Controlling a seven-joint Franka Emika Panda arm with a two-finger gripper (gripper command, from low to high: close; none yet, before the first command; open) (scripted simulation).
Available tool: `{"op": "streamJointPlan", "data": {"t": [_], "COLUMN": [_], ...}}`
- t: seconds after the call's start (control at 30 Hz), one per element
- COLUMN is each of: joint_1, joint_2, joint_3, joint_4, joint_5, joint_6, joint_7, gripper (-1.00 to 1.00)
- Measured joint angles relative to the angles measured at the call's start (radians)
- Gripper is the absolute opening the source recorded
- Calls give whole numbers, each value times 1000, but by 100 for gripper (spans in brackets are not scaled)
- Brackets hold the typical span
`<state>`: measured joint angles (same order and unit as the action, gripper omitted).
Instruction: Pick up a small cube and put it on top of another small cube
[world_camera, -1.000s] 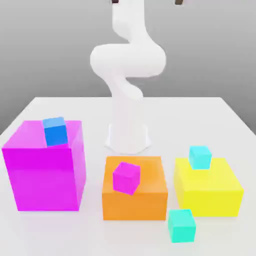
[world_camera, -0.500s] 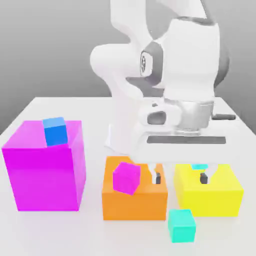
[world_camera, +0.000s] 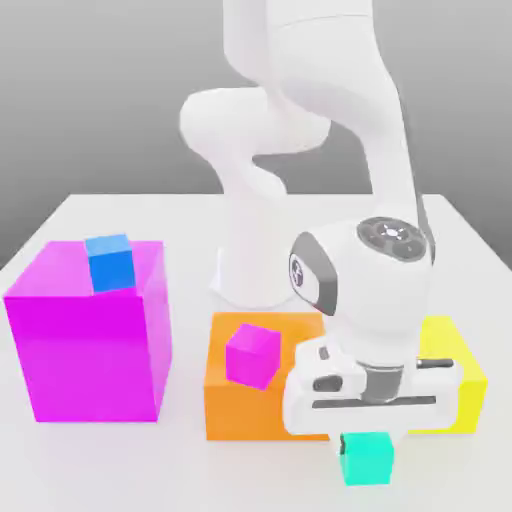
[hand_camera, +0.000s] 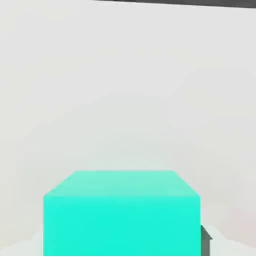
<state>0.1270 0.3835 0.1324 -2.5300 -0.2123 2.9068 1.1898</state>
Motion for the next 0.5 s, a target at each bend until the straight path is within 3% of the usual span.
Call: {"op": "streamJointPlan", "data": {"t": [0.2,0.5], "joint_1": [-49,-139], "joint_2": [-171,-490], "joint_3": [70,24], "joint_4": [-33,-94], "joint_5": [95,99], "joint_6": [-136,-375], "joint_7": [-73,-246], "gripper": [-100,-100]}}
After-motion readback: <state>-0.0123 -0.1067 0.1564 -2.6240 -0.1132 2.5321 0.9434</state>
